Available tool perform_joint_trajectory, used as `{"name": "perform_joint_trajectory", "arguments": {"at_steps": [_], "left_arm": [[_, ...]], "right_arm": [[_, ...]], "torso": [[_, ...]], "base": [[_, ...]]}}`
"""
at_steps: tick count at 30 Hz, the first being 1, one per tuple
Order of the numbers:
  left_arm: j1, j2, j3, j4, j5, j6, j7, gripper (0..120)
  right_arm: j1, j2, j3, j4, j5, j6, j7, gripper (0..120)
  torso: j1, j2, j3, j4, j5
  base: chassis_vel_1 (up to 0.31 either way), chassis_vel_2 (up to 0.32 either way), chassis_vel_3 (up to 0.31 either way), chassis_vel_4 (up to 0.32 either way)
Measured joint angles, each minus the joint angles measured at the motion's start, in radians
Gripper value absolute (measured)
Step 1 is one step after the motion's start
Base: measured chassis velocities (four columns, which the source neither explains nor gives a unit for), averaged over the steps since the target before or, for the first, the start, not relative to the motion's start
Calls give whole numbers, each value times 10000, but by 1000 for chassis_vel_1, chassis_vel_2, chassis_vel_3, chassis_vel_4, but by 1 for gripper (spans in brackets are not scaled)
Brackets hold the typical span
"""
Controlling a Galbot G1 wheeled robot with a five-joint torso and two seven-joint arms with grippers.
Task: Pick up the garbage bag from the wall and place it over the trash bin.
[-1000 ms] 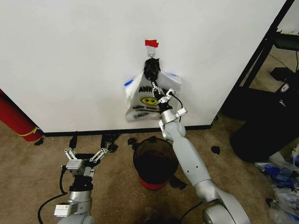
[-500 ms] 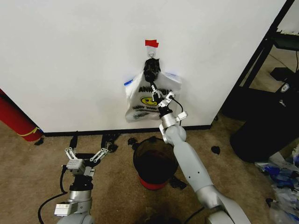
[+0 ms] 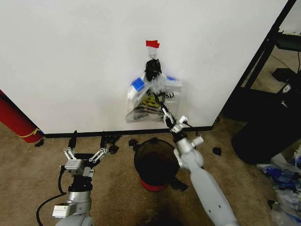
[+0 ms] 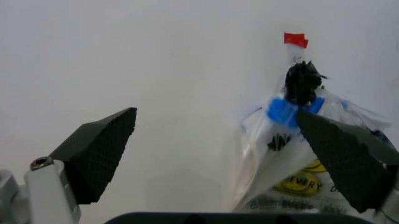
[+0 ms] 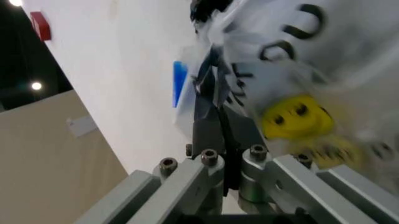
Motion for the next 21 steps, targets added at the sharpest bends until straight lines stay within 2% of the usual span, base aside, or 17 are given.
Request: {"name": "perform_joint_trajectory", "arguments": {"at_steps": [10,21], "left_arm": [[165,-29,31,-271,32,-65,20,100],[210,-162,119,-513,23,-117,48,100]], "right_arm": [[-1017,-265,462,744,-77,-1,-549,0],[-2254,-493,1425,1059,-302,73,-2060,0]], "torso": [[0,0,0,3,1],[0,-2,1,2,0]], "base": [[0,0,0,0],[0,0,0,0]]}}
